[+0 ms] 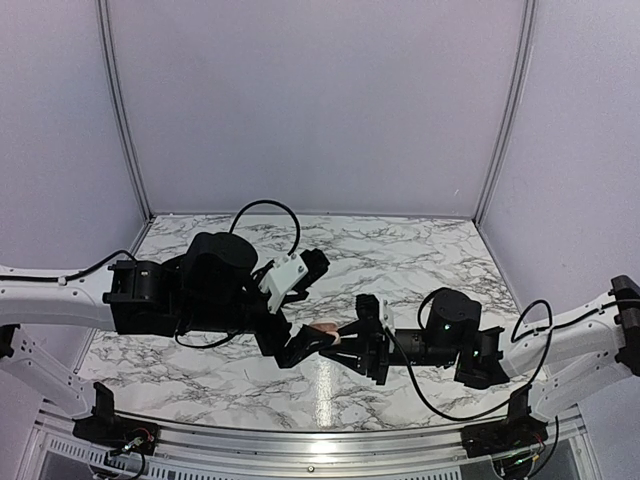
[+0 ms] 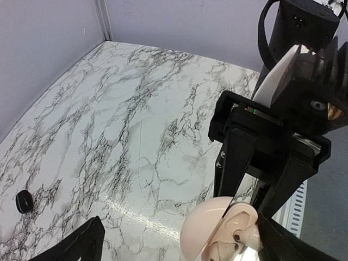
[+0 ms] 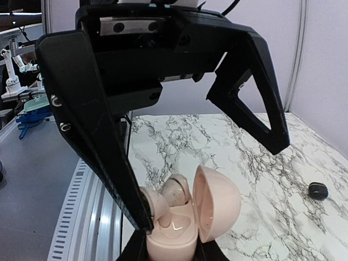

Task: Insert the wireless bluetooth earbuds into the charging case
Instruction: Adjust the right earbud in the right side groove of the charging case.

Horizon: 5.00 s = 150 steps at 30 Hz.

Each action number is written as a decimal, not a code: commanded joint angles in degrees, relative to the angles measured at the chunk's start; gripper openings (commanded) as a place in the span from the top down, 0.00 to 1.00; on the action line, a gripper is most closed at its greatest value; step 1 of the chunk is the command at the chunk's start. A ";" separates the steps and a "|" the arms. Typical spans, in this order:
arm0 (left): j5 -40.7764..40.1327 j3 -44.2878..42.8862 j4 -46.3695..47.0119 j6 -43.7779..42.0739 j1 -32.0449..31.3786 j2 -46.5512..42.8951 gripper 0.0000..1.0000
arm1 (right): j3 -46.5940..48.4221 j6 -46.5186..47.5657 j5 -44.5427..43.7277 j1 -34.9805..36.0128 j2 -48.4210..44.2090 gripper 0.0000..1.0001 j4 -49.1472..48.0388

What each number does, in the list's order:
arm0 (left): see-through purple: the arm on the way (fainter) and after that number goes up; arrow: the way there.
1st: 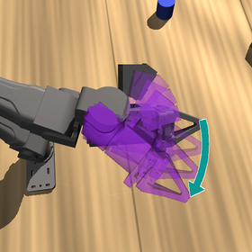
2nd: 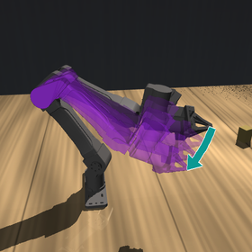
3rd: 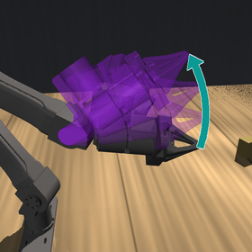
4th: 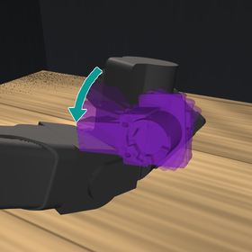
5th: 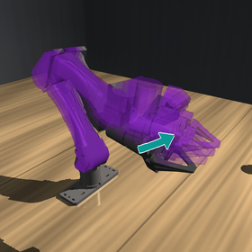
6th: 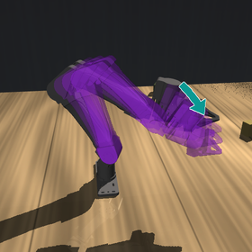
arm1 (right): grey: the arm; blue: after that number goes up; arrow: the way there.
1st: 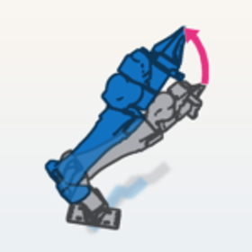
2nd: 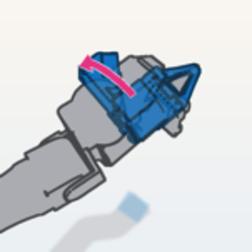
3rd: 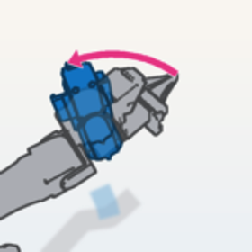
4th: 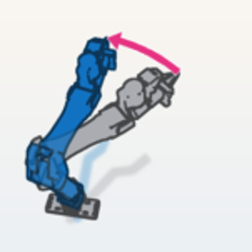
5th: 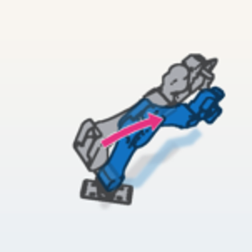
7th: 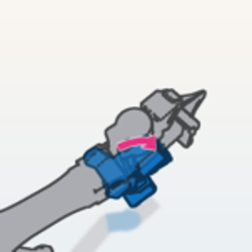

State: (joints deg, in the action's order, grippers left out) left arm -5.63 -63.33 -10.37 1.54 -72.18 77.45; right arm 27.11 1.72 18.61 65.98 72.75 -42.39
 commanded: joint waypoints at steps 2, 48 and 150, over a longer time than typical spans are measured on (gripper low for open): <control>-2.74 -1.53 1.05 1.26 1.08 0.91 0.01 | 0.75 0.39 0.42 0.98 -2.38 1.00 -3.30; 7.75 0.63 7.80 3.24 1.87 -6.12 0.01 | -1.36 -5.66 3.30 -0.51 -1.76 1.00 -8.58; -10.16 -7.33 -17.01 -53.18 -18.43 3.76 0.85 | 7.87 -12.21 26.18 2.22 6.84 1.00 8.53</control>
State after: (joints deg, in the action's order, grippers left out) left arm -14.52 -69.34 -26.00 -52.73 -90.76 80.77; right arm 32.75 -12.16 45.06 67.37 80.75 -34.24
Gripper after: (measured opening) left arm 0.147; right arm 0.226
